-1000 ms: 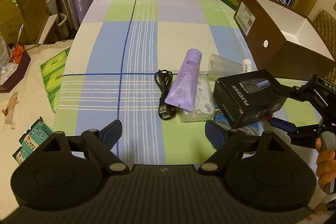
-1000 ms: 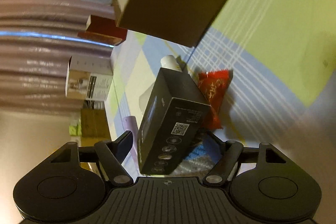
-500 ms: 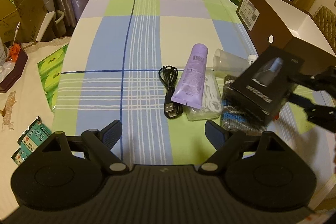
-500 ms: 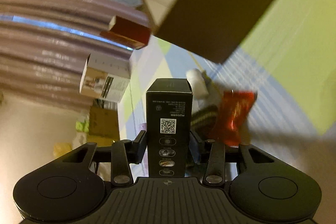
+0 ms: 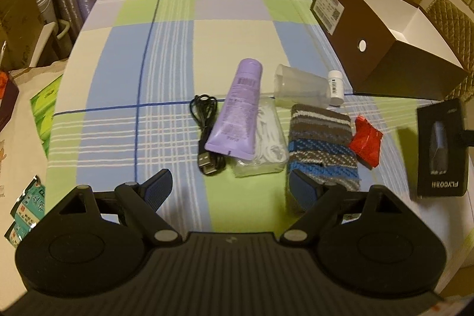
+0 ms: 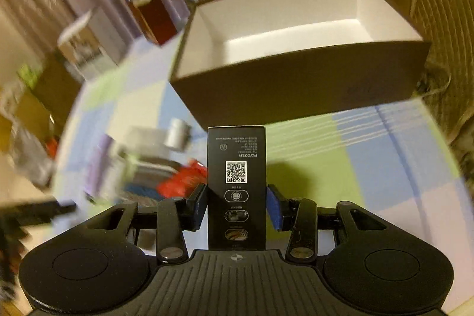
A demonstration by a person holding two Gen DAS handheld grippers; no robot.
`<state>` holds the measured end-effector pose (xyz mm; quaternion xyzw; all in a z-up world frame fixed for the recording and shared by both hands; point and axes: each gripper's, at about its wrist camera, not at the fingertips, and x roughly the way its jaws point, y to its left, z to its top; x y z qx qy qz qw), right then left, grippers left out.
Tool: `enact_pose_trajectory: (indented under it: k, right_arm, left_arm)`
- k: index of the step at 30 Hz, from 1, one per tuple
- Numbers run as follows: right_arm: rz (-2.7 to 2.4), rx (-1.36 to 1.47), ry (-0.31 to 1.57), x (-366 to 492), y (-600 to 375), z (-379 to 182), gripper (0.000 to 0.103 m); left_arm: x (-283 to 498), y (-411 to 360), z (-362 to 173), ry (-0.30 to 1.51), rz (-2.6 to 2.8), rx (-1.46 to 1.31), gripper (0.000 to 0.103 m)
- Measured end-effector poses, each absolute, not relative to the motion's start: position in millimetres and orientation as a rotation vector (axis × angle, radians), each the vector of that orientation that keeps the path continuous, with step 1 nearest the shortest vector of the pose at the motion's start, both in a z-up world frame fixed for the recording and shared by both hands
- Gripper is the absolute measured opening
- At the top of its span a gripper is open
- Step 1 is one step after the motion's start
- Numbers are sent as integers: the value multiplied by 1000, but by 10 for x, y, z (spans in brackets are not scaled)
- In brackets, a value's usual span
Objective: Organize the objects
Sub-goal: 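Grasp the black FLYCO box with right tool while left tool grasps purple tube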
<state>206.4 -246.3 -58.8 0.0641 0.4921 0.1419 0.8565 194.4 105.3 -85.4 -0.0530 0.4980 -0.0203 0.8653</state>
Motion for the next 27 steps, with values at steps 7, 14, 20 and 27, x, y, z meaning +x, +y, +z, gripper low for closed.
enact_pose_trajectory:
  k: [7,14,20,27]
  right_arm:
    - [289,37,1037,2124,-2271,-823,44]
    - [301,-26,1078,2243,-2124,-1002,57]
    - [280,-15,1091,2284,-2154,-1082,57]
    - [250,16,1069,2342,-2306,-1032,57]
  left_arm:
    - [2054,961,-835,1035,-53,-101,83]
    - [2207,947,-879,1039,-49,-76,83]
    - [2450,968,-955,1036,-82,-62,79]
    - [2808,949,-1070,1039,-158,0,60]
